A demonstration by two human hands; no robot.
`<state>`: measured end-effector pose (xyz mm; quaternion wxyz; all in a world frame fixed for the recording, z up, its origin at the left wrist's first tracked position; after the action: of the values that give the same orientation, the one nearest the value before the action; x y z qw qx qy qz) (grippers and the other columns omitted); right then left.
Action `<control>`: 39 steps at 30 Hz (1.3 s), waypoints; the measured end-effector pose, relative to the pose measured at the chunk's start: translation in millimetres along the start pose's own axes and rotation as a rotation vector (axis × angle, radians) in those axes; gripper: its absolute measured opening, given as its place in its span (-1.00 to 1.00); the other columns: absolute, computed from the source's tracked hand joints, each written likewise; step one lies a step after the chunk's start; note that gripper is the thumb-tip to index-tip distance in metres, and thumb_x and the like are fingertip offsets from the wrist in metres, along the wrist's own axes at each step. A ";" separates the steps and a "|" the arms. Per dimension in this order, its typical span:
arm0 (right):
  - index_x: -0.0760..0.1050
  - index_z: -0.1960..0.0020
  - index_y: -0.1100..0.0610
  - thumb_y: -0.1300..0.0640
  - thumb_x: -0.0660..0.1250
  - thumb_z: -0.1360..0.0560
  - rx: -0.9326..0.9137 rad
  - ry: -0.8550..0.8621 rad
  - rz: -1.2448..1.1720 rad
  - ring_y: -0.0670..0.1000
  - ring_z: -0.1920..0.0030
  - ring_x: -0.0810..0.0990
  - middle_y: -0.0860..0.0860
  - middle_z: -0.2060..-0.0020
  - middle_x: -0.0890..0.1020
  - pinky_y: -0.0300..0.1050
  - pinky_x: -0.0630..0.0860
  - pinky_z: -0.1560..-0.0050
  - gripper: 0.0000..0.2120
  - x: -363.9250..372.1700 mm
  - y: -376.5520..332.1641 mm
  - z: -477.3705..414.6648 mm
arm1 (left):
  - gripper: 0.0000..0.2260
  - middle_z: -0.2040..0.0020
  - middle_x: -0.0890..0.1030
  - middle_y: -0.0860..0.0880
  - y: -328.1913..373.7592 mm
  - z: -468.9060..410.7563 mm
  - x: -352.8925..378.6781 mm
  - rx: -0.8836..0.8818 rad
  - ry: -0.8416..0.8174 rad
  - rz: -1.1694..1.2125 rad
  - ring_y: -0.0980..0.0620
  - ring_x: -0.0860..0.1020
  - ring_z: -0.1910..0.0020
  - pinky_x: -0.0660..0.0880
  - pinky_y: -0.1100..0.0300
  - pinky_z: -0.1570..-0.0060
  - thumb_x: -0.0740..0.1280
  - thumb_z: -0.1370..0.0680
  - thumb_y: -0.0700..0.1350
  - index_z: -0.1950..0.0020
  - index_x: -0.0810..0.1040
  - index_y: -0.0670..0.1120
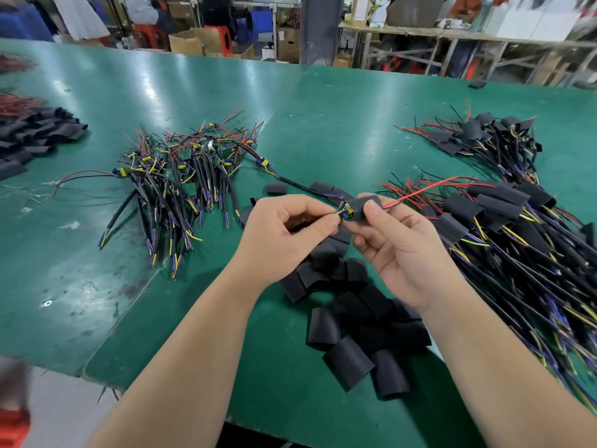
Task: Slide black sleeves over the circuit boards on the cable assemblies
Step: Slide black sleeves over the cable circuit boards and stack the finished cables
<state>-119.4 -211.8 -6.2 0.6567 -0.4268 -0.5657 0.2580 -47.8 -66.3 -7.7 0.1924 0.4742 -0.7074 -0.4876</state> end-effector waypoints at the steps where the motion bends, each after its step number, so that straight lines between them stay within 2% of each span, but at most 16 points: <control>1: 0.54 0.06 0.14 0.15 0.35 -0.34 0.010 -0.006 -0.016 -0.07 0.25 0.70 0.03 0.22 0.72 -0.29 0.53 0.32 -0.82 -0.6 0.0 -0.1 | -0.84 0.30 0.66 0.11 1.5 0.1 0.0 0.001 -0.006 0.016 0.20 0.60 0.27 0.50 0.34 0.16 0.38 -0.49 -0.29 0.15 0.63 -0.04; 6: 0.66 0.24 0.04 0.12 0.35 -0.37 0.046 -0.039 -0.074 -0.09 0.23 0.70 0.02 0.21 0.72 -0.30 0.54 0.33 -0.88 0.2 3.4 -0.6 | -0.88 0.34 0.65 0.10 3.7 -1.1 -1.1 -0.011 0.003 0.043 0.14 0.53 0.32 0.47 0.33 0.23 0.37 -0.52 -0.19 0.20 0.62 -0.03; 11: 0.67 0.32 0.01 0.10 0.34 -0.37 0.069 -0.033 -0.091 -0.11 0.23 0.69 -0.03 0.26 0.71 -0.31 0.54 0.31 -0.85 2.1 4.9 0.1 | -0.90 0.39 0.64 0.11 3.3 -1.5 1.3 -0.048 0.001 0.119 0.24 0.54 0.36 0.46 0.40 0.25 0.39 -0.48 -0.19 0.21 0.63 -0.02; 14: 0.66 0.32 0.00 0.10 0.35 -0.37 0.067 -0.031 -0.108 -0.11 0.23 0.69 -0.03 0.25 0.71 -0.31 0.54 0.30 -0.85 1.6 4.6 0.0 | -0.96 0.35 0.66 0.12 2.1 -1.6 0.2 -0.068 -0.025 0.160 0.25 0.56 0.32 0.48 0.40 0.22 0.40 -0.43 -0.15 0.17 0.63 -0.01; 16: 0.66 0.34 0.00 0.11 0.34 -0.37 0.057 -0.033 -0.113 -0.12 0.26 0.69 -0.05 0.28 0.71 -0.31 0.54 0.30 -0.84 1.6 4.4 -0.1 | -0.91 0.31 0.67 0.13 2.0 -1.5 -0.2 -0.076 -0.034 0.201 0.26 0.58 0.30 0.49 0.41 0.21 0.42 -0.37 -0.15 0.15 0.63 -0.01; 22: 0.68 0.25 0.01 0.12 0.33 -0.40 0.048 -0.070 -0.095 -0.08 0.19 0.70 0.00 0.18 0.72 -0.30 0.54 0.30 -0.85 0.6 5.6 -1.0 | -0.96 0.38 0.64 0.10 2.6 -1.9 0.7 -0.086 -0.015 0.165 0.26 0.54 0.37 0.44 0.44 0.28 0.39 -0.43 -0.11 0.18 0.63 -0.05; 27: 0.68 0.29 -0.01 0.13 0.34 -0.36 0.011 -0.055 -0.037 -0.09 0.27 0.69 -0.03 0.26 0.71 -0.32 0.52 0.33 -0.85 1.7 3.4 -0.6 | -0.92 0.41 0.61 0.09 4.0 -1.7 1.6 -0.137 -0.024 0.154 0.25 0.50 0.41 0.41 0.44 0.32 0.40 -0.43 -0.04 0.25 0.64 0.02; 29: 0.65 0.23 0.05 0.15 0.36 -0.33 -0.022 -0.047 -0.003 -0.08 0.31 0.68 -0.01 0.28 0.71 -0.32 0.52 0.34 -0.90 0.4 2.8 -0.9 | -0.90 0.42 0.59 0.09 2.2 -1.9 1.0 -0.166 -0.026 0.164 0.24 0.49 0.43 0.39 0.44 0.35 0.43 -0.43 -0.04 0.29 0.65 0.02; 32: 0.56 0.09 0.12 0.19 0.41 -0.28 -0.108 -0.055 0.090 -0.06 0.32 0.68 0.01 0.30 0.70 -0.31 0.52 0.33 -0.80 -0.3 1.4 -0.8 | -0.89 0.42 0.60 0.09 -1.3 -1.9 -1.2 -0.185 -0.037 0.148 0.20 0.50 0.41 0.42 0.40 0.32 0.45 -0.45 -0.10 0.29 0.65 0.01; 37: 0.55 0.07 0.15 0.16 0.49 -0.19 -0.211 0.021 0.231 0.00 0.27 0.68 0.08 0.12 0.70 -0.26 0.51 0.32 -0.67 -0.6 3.2 -2.1 | -0.92 0.41 0.62 0.05 -2.6 -0.6 -1.2 -0.206 -0.010 0.121 0.19 0.53 0.41 0.45 0.39 0.32 0.46 -0.37 -0.02 0.29 0.65 0.01; 39: 0.54 0.05 0.15 0.18 0.48 -0.21 -0.223 0.026 0.244 -0.05 0.28 0.67 0.04 0.17 0.70 -0.28 0.52 0.29 -0.67 0.6 6.4 -2.1 | -0.91 0.42 0.63 0.04 -4.3 -0.9 -1.3 -0.209 0.003 0.099 0.20 0.53 0.42 0.44 0.39 0.35 0.47 -0.40 -0.09 0.30 0.65 0.00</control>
<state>-116.4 -208.7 -11.4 0.5762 -0.5661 -0.5262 0.2659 -44.4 -66.0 -10.7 0.2655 0.4168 -0.6750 -0.5478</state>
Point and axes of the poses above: each hand's wrist, its own z-axis away from the middle knuckle, its own x-axis out of the palm, y = z × x, the point moved 1 cm from there along -z, towards the middle knuckle
